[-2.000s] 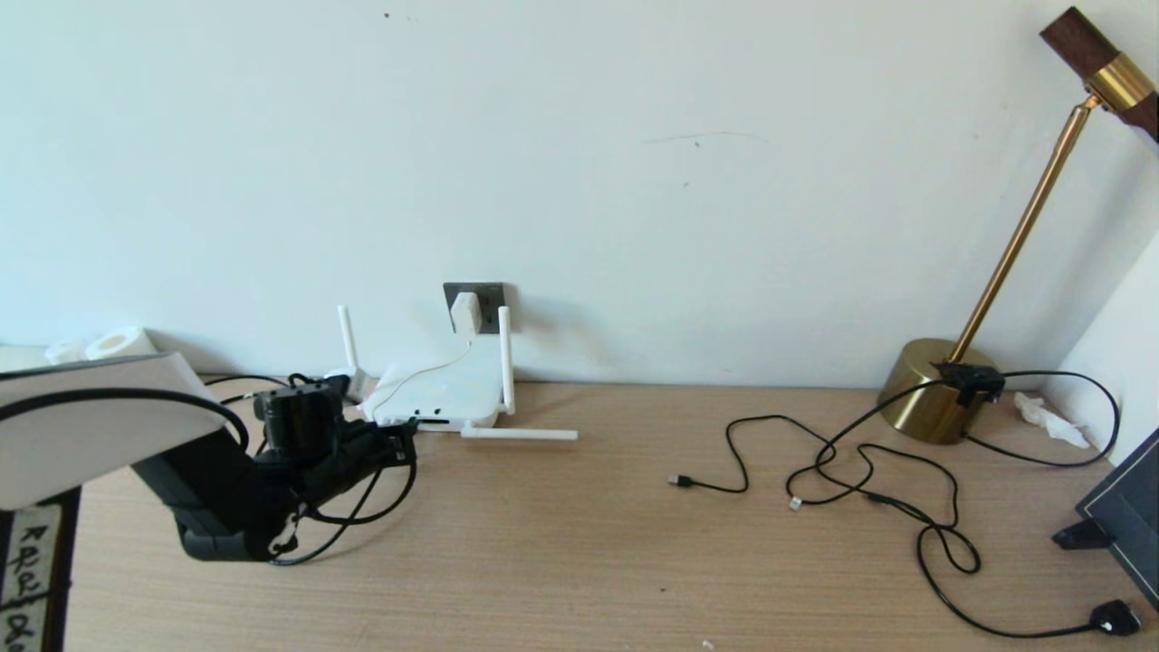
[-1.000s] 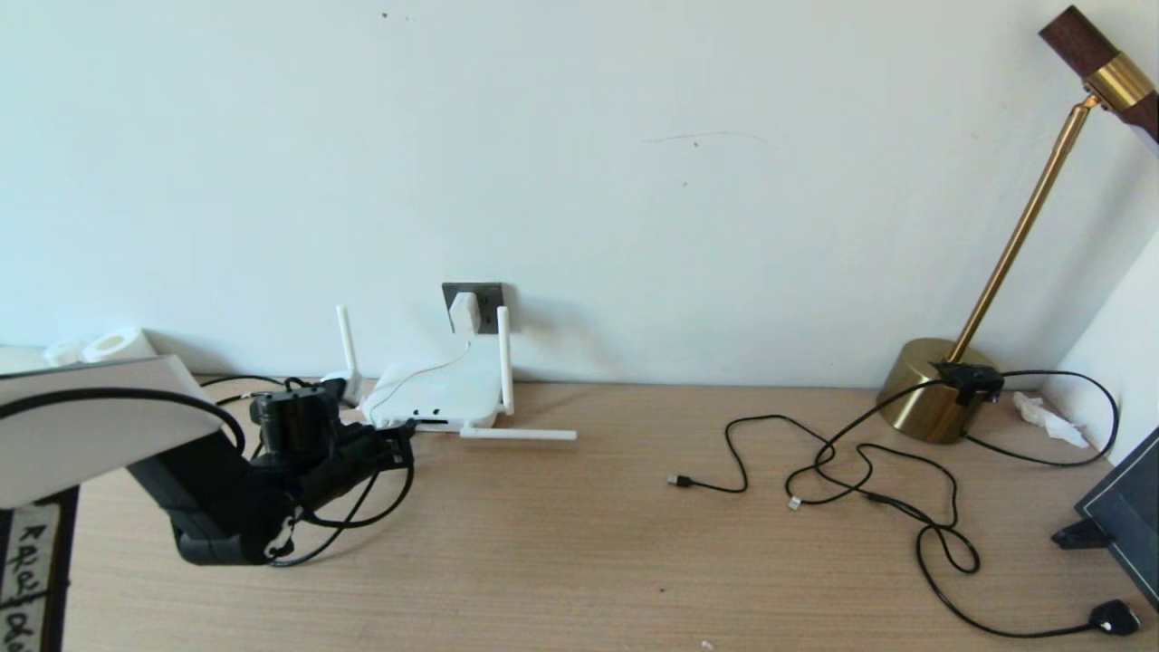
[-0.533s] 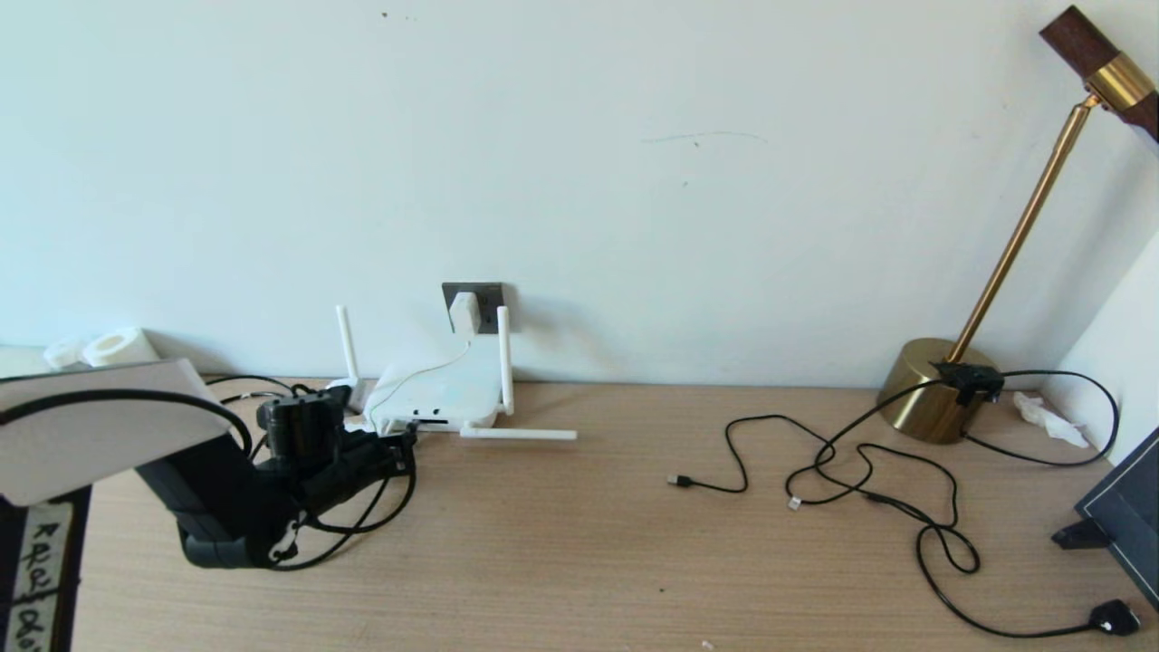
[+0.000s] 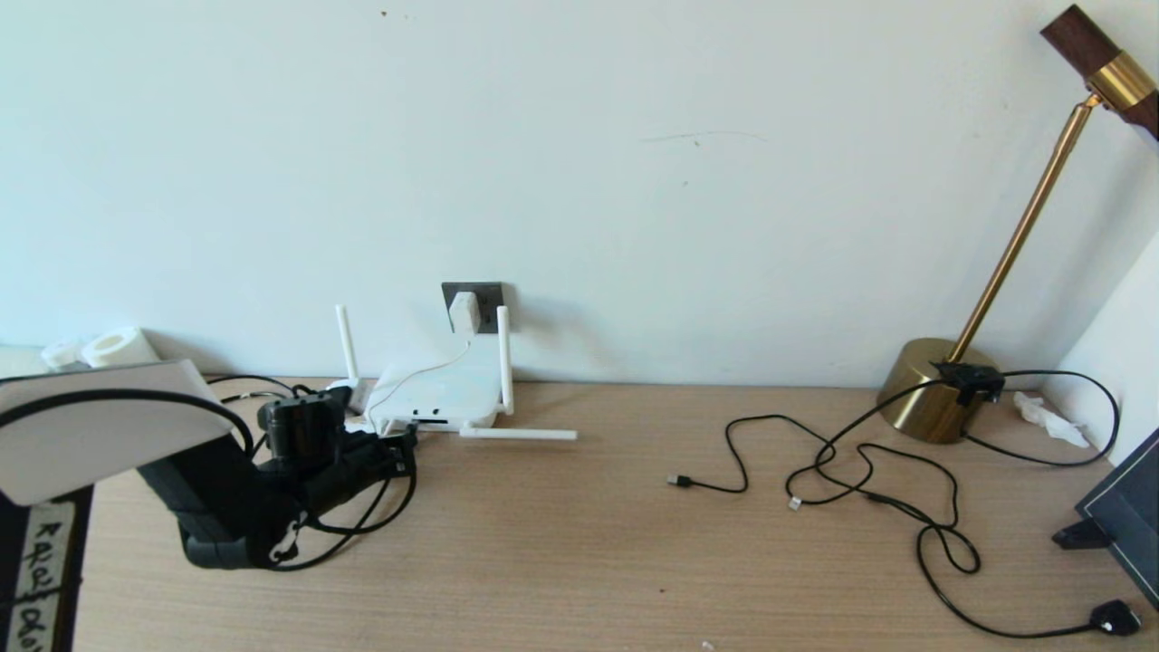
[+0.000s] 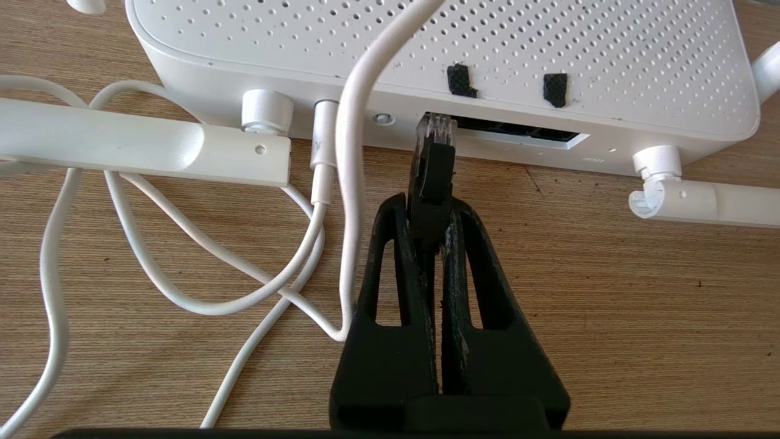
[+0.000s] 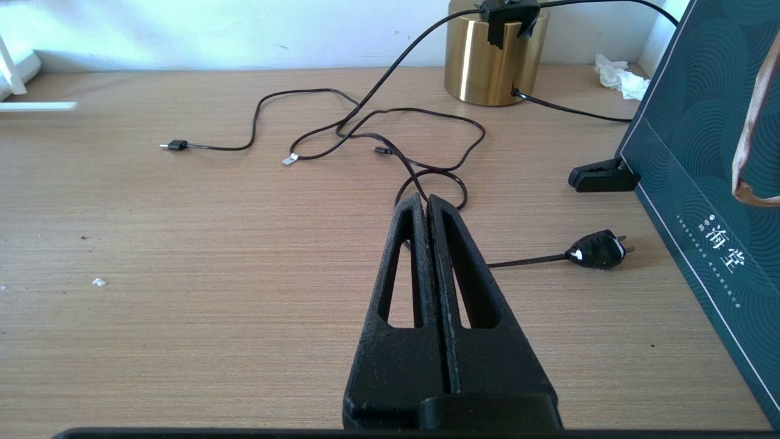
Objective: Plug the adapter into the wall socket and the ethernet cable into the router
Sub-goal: Plug cable into router interface
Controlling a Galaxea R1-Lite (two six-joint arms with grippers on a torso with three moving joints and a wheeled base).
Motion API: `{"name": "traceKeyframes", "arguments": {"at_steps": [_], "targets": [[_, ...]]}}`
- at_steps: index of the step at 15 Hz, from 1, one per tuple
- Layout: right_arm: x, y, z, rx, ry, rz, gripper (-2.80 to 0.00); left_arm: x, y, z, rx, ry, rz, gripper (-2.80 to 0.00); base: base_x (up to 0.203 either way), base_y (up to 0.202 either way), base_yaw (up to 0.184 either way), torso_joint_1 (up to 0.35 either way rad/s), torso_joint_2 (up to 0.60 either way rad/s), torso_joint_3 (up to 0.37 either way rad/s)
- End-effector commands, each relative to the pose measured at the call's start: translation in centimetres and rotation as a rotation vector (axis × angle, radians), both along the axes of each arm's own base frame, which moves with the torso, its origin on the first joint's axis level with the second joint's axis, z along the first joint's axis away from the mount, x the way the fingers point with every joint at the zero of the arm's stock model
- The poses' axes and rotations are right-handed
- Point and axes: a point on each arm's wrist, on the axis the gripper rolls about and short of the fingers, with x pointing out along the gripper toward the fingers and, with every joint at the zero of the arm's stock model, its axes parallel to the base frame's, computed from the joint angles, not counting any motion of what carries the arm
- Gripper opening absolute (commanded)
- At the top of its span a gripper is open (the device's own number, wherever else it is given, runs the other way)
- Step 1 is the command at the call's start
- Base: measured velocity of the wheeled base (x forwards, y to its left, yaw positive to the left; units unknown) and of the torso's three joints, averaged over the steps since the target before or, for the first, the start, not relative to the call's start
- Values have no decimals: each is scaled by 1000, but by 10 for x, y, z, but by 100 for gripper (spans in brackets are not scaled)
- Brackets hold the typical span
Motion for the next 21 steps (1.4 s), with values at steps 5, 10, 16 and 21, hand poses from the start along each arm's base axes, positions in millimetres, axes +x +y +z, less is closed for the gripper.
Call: {"name": "traceKeyframes", "arguments": {"at_steps": [5,10,16,21], "targets": [[0,0,0,0,-1,-1,-280,-2,-1,5,0,-16,-4,-280,0,0,0,0,0,0],[0,0,0,0,-1,0,-280,-4,-4,6,0,-16,-11,-280,0,0,0,0,0,0],[0,0,0,0,-1,1,-280,-7,-4,9,0,-17,-10,-280,0,0,0,0,0,0],[0,0,0,0,-1,1,-280,-9,-4,7,1,-9,-10,-280,0,0,0,0,0,0]]}}
